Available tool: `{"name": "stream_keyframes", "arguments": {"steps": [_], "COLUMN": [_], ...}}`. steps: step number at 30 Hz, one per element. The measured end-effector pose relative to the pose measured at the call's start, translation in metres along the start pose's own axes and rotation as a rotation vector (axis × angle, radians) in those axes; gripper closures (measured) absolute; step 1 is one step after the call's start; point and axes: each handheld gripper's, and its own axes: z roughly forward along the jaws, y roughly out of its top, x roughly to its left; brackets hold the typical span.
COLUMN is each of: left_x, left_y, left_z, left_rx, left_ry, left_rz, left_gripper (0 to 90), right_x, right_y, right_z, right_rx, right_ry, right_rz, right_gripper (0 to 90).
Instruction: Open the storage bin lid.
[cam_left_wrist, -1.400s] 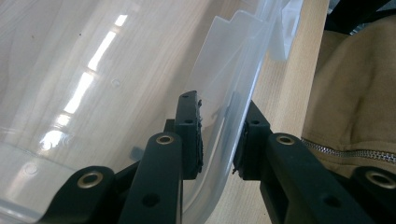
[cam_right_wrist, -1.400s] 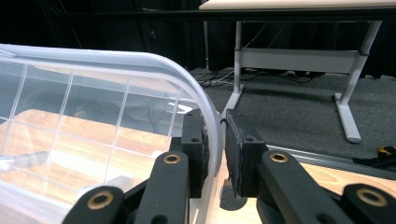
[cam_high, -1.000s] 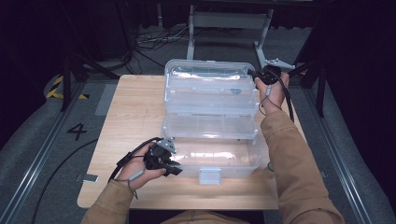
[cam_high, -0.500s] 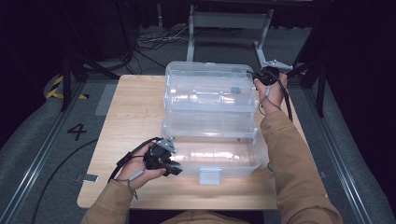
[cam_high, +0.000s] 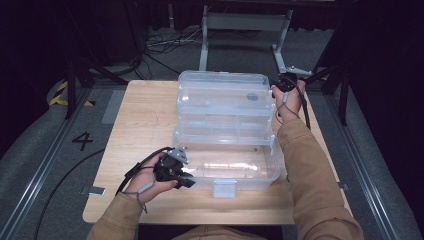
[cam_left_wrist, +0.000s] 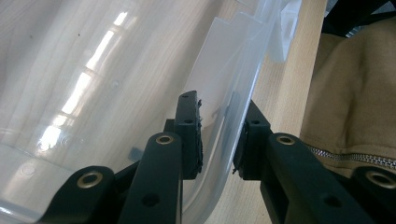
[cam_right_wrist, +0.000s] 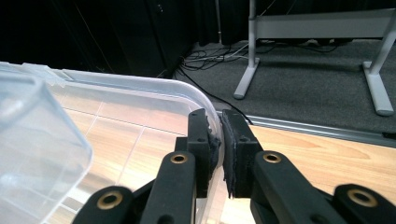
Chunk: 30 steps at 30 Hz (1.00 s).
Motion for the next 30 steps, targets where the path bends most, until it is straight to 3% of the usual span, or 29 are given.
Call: {"name": "stream_keyframes", "arguments": {"steps": [30], "left_x": [0.001], "left_y": [0.0], "left_z": [0.0], "left_rx": [-0.004], "left_ry": [-0.005], "left_rz": [-0.004], "left_gripper": [74.8], "right_x": [-0.004], "right_y": [-0.01], "right_z": [0.011], "right_rx": [0.043], "right_ry": [-0.006], "right_rz": [0.026], "right_gripper": [81.2]}}
